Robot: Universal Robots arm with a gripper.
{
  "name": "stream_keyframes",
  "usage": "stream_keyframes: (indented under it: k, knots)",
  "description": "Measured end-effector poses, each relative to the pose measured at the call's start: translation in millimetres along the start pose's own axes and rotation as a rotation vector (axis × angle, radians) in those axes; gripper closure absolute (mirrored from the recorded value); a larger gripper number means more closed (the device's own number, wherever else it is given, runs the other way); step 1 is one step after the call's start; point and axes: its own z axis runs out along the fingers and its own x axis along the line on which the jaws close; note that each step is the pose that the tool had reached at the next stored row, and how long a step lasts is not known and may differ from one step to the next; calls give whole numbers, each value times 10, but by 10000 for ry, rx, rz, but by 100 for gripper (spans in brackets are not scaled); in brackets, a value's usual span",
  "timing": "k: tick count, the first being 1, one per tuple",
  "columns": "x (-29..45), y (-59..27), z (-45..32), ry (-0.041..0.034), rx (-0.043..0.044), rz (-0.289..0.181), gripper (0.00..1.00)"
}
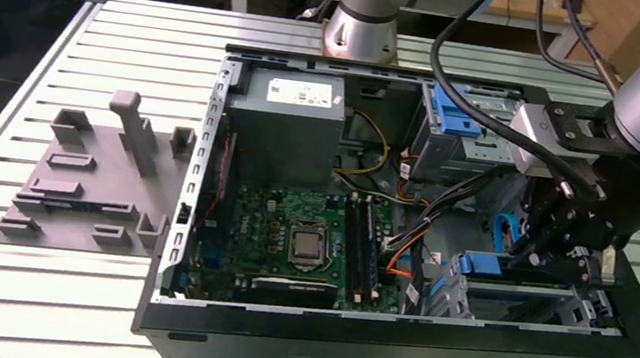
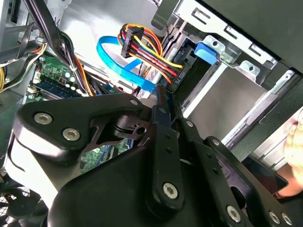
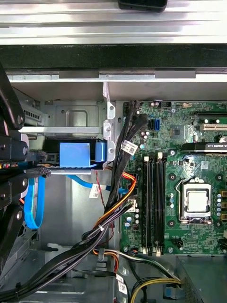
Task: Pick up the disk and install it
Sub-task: 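Insert the second disk wire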
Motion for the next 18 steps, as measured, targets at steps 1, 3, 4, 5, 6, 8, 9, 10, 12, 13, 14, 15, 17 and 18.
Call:
stream_keyframes:
  k: [1, 3, 4, 5, 6, 8, 9, 10, 12, 13, 14, 15, 17, 18]
  knots:
    - [0, 0, 3, -1, 0, 0, 84]
    - [0, 0, 7, 3, -3, 0, 84]
    - [0, -1, 9, 3, -3, 0, 84]
    - [1, -1, 10, 2, -3, 0, 83]
    - [0, -1, 12, 1, -3, -1, 83]
    - [0, -1, 12, -1, -3, -1, 76]
    - [0, -1, 11, -2, -3, 0, 76]
    - [1, -1, 8, -3, -3, -1, 76]
    - [0, -1, -4, -3, -3, 0, 76]
    - [0, -1, -12, -1, -3, -1, 76]
    - [0, -1, -19, -1, -3, 0, 76]
    - [0, -1, -25, -2, -3, 0, 76]
    - [-1, -1, -39, 0, -3, 0, 76]
    - [-1, -2, -47, 0, -3, 0, 76]
